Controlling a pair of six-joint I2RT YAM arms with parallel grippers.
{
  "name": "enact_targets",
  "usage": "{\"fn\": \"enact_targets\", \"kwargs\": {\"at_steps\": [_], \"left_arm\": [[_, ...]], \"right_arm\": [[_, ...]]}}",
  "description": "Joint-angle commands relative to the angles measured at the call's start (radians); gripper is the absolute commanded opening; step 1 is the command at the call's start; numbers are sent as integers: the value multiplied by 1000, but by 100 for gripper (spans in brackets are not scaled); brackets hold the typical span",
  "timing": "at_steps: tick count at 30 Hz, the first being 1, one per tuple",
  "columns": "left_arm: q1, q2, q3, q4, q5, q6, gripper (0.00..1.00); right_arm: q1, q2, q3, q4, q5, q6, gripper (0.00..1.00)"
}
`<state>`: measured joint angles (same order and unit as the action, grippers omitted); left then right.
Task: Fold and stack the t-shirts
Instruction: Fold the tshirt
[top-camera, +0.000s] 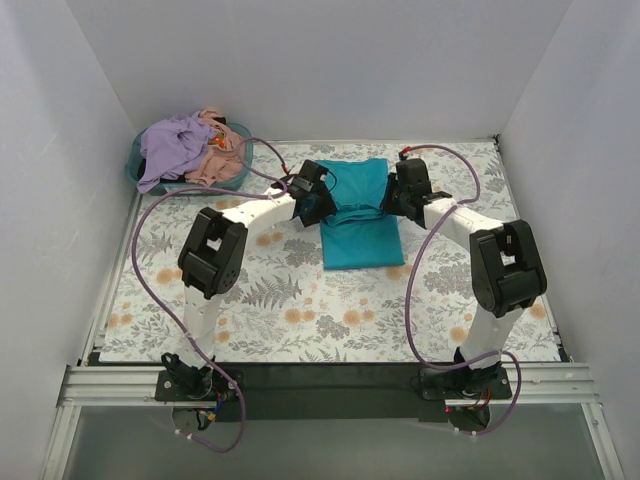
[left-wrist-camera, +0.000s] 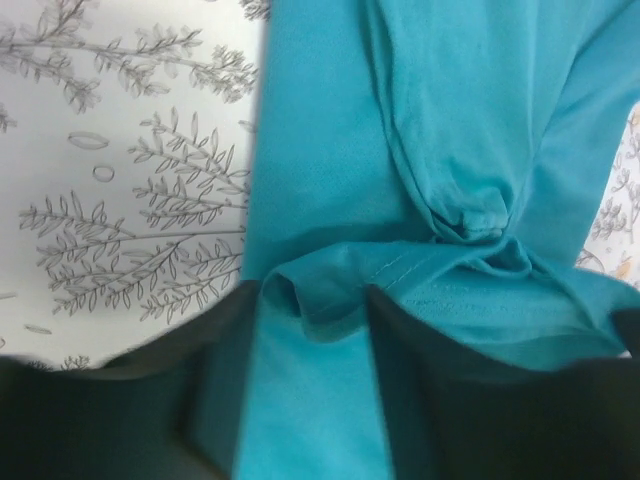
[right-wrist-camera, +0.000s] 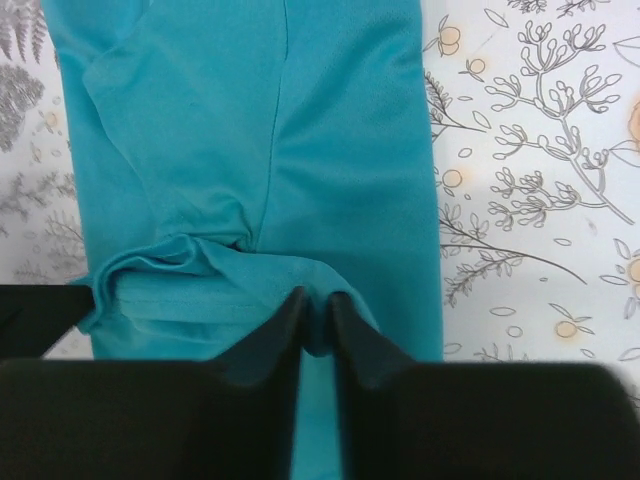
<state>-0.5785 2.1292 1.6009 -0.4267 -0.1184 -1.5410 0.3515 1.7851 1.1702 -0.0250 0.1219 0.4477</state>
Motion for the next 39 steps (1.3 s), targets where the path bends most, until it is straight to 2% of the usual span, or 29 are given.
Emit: {"fn": "enact_targets", "kwargs": {"at_steps": [1,2,4,5,6,9,14,15,20,25,28,34,39], "left_arm": [[6,-12,76,-24,-13,8,52],[6,-26,86,-32,-15,13,71],[6,-52,87,-38,-6,28,82],[6,-90,67,-38,-3,30,90],[6,-112,50,-37,0,28,92],[6,-210,-65,-14,34,18,93],[3,-359,-292,40,91,-13,94],[3,-412,-374,42,88,-21,94],[3,-600,-602,51,71,-71,95],[3,-819,-806,48,37,-100,95],[3,-909,-866,43,37,-111,96],[3,-934,-849,-49,-1,-108,96],[3,-921,-835,-40,17,-91,97]], "right_arm": [[-13,23,83,31,1,-24,33],[-14,25,104,27,-8,-26,64],[-14,8,114,-13,-14,-26,98],[-14,-19,100,-16,-27,-24,98],[-14,-35,88,-16,-37,-24,98],[-14,-113,11,-13,-102,-23,98],[1,-158,-85,16,-327,-26,98],[10,-150,-87,16,-346,-29,98],[66,-52,-47,56,-378,-40,98],[69,110,129,65,-384,-61,98],[69,215,262,59,-377,-78,98],[32,391,488,42,-393,-34,98],[18,349,536,27,-400,-64,98]]}}
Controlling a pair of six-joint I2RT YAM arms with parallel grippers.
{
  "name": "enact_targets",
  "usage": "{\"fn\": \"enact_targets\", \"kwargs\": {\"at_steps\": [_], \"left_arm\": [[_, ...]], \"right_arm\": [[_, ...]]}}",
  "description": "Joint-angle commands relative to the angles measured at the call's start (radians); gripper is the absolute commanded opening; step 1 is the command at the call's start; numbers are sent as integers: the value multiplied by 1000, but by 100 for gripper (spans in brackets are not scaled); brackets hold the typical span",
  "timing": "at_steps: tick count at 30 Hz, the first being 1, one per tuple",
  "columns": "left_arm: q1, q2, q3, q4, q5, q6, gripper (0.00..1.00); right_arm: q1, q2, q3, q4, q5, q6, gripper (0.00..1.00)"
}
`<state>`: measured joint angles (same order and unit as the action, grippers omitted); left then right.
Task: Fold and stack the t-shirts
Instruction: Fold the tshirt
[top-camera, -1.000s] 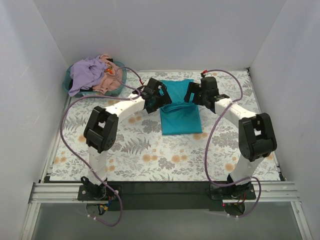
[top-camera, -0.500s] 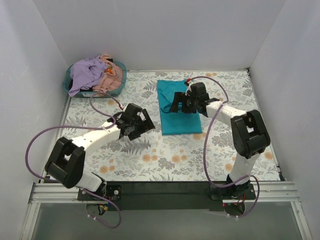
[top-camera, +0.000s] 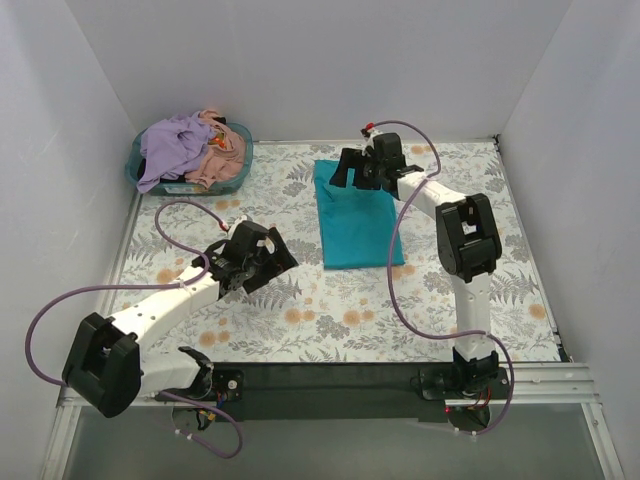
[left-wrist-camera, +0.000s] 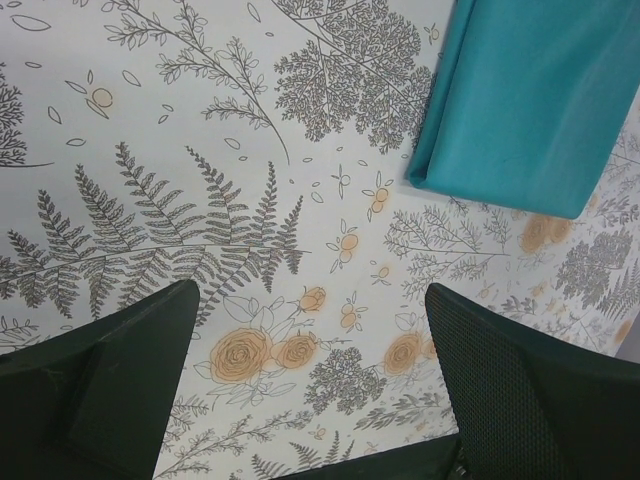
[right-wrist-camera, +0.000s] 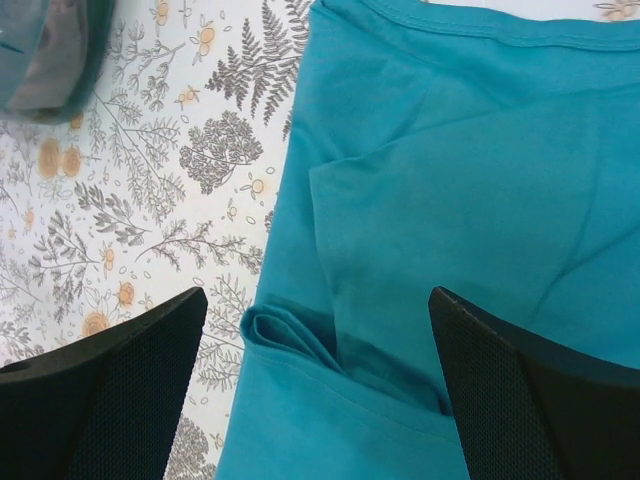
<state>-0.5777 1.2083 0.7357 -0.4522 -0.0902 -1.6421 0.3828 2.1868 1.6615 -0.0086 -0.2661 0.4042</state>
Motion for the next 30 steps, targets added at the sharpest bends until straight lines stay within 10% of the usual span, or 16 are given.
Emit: {"fn": "enact_targets", "kwargs": {"at_steps": [1,16,30], "left_arm": [[3,8,34,-6,12,14,96],[-39,391,200,236,234,45,97],[-80,642,292,268,213,30,52]], "right_arm": [[-16,-109,28,-25,-2,-31,98],[-215,-904,-938,-77,53,30,96],[-248,-762,-993,-37,-88,16,50]]}}
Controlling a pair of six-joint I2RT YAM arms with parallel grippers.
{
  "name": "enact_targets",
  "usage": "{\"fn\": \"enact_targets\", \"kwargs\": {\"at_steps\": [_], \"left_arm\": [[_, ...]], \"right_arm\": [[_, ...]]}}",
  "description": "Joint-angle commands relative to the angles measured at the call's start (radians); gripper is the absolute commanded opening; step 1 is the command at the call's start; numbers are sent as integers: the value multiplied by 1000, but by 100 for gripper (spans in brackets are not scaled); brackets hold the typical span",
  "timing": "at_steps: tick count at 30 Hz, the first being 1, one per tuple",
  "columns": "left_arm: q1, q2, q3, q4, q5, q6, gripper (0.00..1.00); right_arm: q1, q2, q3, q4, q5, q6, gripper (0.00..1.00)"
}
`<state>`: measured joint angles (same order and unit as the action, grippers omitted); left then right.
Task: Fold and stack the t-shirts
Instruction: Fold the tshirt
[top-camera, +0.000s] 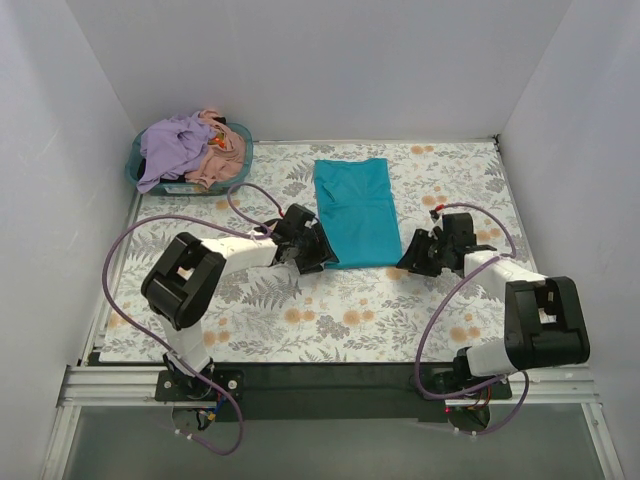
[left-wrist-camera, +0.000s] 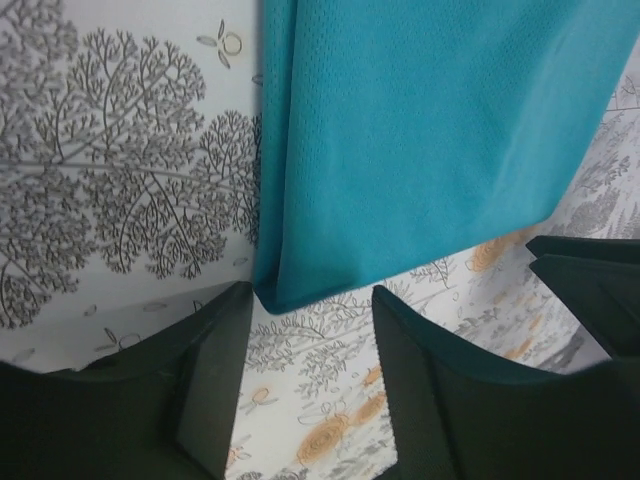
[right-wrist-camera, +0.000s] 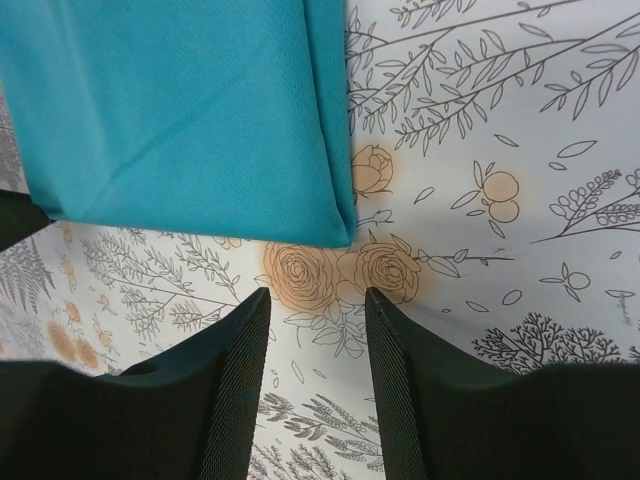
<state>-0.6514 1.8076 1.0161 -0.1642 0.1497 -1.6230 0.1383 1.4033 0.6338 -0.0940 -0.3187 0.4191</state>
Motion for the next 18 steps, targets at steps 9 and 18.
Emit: {"fn": "enact_targets", "kwargs": {"at_steps": [9,18], "left_arm": [[-5,113,15,-23,-35,21,6],[-13,61,-42,-32,-59,26,0]], "right_arm": [[-3,143,67,82,35,10,43],[-3,171,55,85,59,17,7]]}}
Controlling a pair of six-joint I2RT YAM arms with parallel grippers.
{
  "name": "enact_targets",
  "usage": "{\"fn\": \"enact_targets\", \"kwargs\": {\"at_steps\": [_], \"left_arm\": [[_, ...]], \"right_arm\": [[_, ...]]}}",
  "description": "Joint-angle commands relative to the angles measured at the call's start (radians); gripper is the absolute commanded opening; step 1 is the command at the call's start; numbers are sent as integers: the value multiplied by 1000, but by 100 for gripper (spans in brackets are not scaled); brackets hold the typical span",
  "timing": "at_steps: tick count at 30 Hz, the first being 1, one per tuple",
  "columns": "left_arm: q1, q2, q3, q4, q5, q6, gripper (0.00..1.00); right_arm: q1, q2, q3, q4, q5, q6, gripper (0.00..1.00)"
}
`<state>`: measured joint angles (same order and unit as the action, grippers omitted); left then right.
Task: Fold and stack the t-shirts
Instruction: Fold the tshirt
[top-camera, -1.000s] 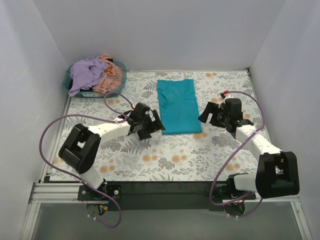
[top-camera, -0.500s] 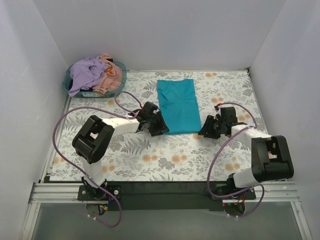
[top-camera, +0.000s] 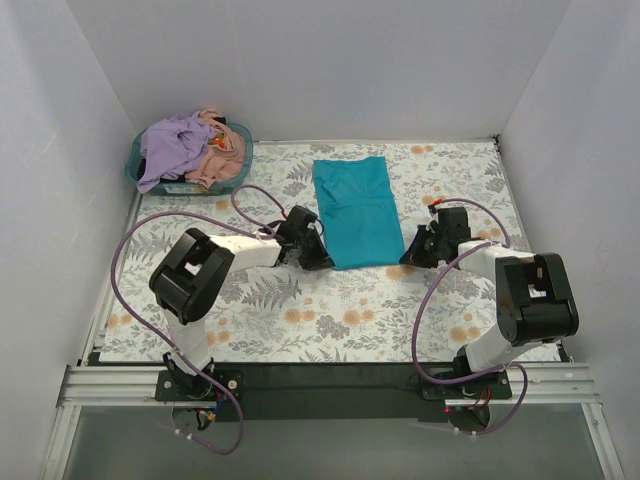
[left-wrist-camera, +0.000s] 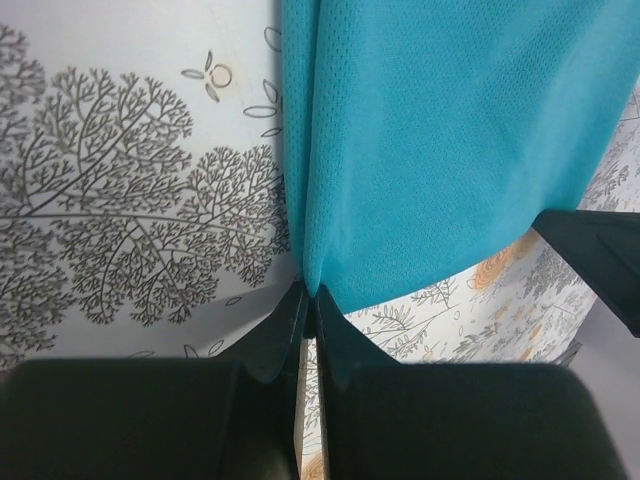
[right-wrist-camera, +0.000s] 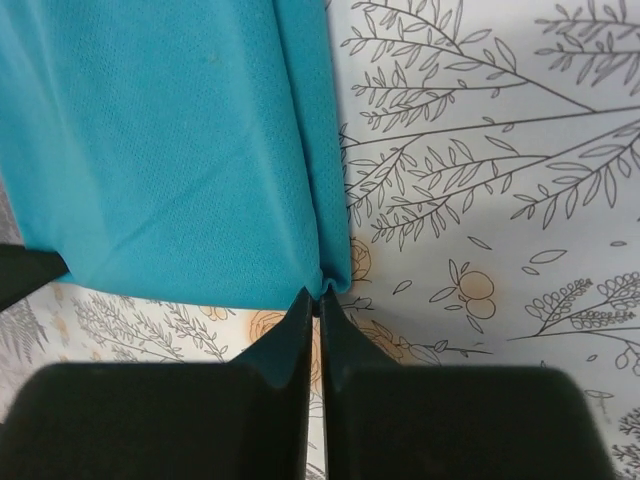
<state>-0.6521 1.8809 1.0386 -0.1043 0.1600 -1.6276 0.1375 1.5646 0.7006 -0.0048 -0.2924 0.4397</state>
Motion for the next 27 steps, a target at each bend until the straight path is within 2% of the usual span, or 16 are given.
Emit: {"fn": "enact_targets", "kwargs": {"at_steps": [1,6,9,12,13,14,16,18,21,25,27], "left_arm": [[-15,-26,-75,-92,-71,28,0],[-79,-120,-152,-115,-123,-18,0],[-144,-231,-239,-136,-135,-66,0],[-222,-392,-339,-182,-148,-153,0],[-243,-437,-360,-190,-148,-176,0],[-282,-533,-405,-199,-146,-190,0],[-305,-621,-439,-221,-134,-239,0],[-325,-722,-465,-224,-113,-252,0],[-337,-801,-448,-239,-99,-253,0],[-337,-827,-388,-271,-125,-239,0],[-339,-819,-341,-299,-181,-235,0]], "right_arm": [[-4,-15,-21,-4,33,-9,1],[2,-152,-169,-4,13,-4,1],[13,-328,-251,-56,25,4,1],[37,-550,-341,-145,56,28,1],[42,-665,-361,-240,79,31,1],[48,-722,-368,-282,90,42,1],[54,-892,-365,-406,95,68,1],[54,-1028,-327,-446,96,85,1],[54,-1062,-212,-491,76,73,1],[54,-986,-121,-491,67,44,1],[54,-934,-69,-468,73,34,1]]}}
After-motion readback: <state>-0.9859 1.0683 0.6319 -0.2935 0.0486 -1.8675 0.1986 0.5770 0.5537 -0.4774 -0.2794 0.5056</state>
